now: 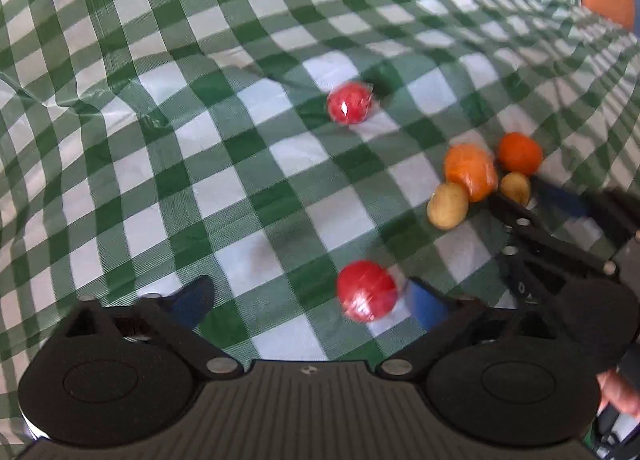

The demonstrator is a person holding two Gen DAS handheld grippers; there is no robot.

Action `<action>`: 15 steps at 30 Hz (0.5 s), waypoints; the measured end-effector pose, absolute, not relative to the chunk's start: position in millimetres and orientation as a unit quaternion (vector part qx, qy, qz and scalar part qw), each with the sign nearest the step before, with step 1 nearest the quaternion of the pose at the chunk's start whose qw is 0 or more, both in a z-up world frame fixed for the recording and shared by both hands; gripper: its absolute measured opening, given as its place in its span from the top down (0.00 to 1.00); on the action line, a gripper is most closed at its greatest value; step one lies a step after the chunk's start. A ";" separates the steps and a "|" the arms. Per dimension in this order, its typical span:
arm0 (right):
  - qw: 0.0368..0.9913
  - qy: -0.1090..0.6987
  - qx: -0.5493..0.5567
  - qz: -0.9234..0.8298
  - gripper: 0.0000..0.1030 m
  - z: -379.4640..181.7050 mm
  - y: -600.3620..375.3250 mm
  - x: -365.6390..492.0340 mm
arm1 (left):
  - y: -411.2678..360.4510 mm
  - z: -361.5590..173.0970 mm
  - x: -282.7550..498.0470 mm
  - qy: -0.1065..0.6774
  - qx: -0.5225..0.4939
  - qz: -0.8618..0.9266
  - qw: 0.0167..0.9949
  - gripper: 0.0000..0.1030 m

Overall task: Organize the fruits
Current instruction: 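Grasp a red fruit with the left tool while the right tool grasps a yellow fruit, then carry the red fruit and yellow fruit toward the blue plate with both tools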

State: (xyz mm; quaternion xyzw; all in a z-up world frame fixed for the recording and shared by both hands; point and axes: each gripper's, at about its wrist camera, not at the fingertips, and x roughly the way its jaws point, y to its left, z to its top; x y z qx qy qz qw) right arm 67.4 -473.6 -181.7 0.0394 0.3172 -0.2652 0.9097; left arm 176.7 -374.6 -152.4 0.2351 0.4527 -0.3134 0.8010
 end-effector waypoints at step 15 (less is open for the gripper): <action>0.895 0.309 0.134 -0.292 0.75 -120.2 -431.5 -26.0 | -303.0 -74.7 109.5 0.462 0.233 -0.294 0.804 0.69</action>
